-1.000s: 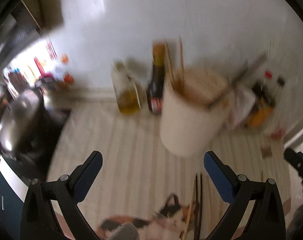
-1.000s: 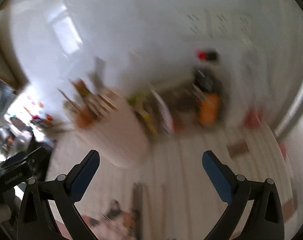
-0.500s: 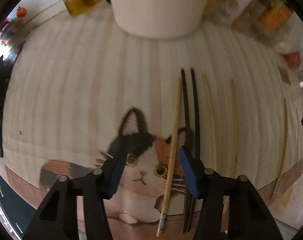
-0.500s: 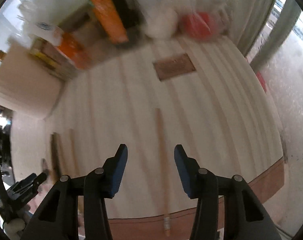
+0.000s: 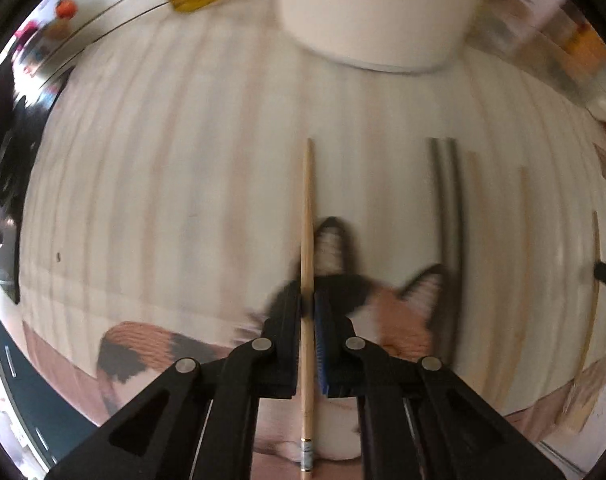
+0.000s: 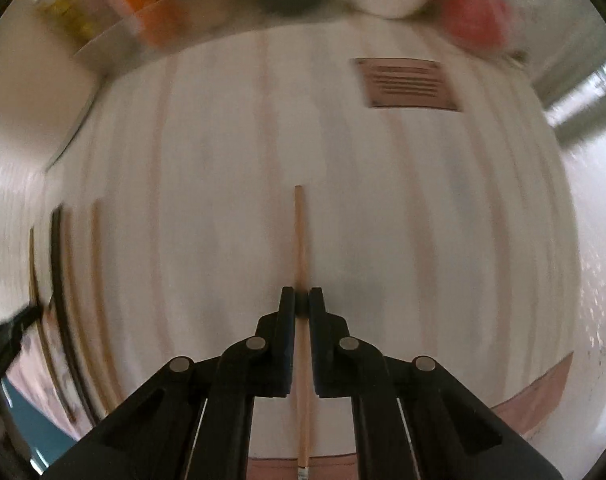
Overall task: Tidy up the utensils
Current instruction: 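Close left tool on a wooden chopstick while right tool grasps another wooden chopstick, then lift both held wooden chopsticks upright and carry them over the cream holder, then lower both chopsticks into the cream holder and open both tools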
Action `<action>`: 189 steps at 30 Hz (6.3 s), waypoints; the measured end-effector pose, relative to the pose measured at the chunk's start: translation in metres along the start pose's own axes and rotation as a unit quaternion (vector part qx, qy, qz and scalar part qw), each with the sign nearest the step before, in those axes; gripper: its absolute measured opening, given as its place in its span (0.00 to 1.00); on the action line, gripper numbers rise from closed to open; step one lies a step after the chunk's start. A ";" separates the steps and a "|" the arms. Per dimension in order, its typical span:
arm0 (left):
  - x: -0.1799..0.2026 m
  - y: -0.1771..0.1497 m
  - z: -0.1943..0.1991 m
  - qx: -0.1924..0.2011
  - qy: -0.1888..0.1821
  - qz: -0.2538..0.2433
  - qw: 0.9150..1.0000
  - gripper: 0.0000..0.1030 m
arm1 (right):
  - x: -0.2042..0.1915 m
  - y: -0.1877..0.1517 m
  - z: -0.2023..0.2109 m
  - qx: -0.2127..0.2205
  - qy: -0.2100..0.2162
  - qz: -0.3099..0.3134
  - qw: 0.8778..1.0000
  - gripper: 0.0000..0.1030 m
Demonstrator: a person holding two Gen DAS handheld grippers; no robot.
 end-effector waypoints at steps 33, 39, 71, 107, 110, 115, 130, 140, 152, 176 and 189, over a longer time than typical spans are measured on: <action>0.004 0.044 -0.022 -0.019 -0.028 -0.053 0.998 0.04 | -0.057 0.008 -0.015 -0.039 -0.036 0.043 0.998 0.07; 0.003 0.053 0.007 0.018 -0.013 -0.048 0.999 0.04 | -0.077 0.001 0.019 0.019 -0.049 0.061 0.997 0.06; -0.061 0.128 0.202 0.276 0.031 -0.006 0.961 0.04 | -0.189 0.091 0.244 0.344 0.000 0.145 0.928 0.06; -0.054 0.262 0.275 0.368 0.030 -0.009 0.929 0.04 | -0.219 0.224 0.298 0.489 0.180 -0.025 0.853 0.06; -0.052 0.264 0.272 0.363 0.031 -0.009 0.931 0.04 | -0.210 0.220 0.281 0.490 0.190 -0.050 0.849 0.06; -0.048 0.267 0.266 0.359 0.034 0.002 0.933 0.04 | -0.206 0.215 0.263 0.497 0.192 -0.072 0.844 0.06; -0.045 0.259 0.229 0.334 -0.037 0.119 0.934 0.04 | -0.198 0.203 0.245 0.497 0.186 -0.069 0.845 0.06; -0.053 0.262 0.204 0.315 -0.075 0.157 0.933 0.04 | -0.199 0.199 0.233 0.479 0.209 -0.060 0.851 0.07; -0.061 0.280 0.230 0.361 -0.103 0.155 0.914 0.04 | -0.201 0.199 0.228 0.475 0.218 -0.068 0.850 0.06; -0.043 0.302 0.188 0.384 -0.115 0.076 0.913 0.04 | -0.221 0.199 0.234 0.519 0.199 -0.005 0.832 0.07; -0.048 0.294 0.212 0.380 -0.141 0.061 0.912 0.12 | -0.225 0.190 0.242 0.503 0.215 0.018 0.837 0.08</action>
Point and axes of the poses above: each gripper's, at about its wrist camera, not at the fingertips, and z roughly against the way its jaws point, x to its right, y to its top, the point moved 3 cm from there along -z, roughly the way its jaws point, and after that the axes turned 10 degrees about x, right-handed, at the moved point
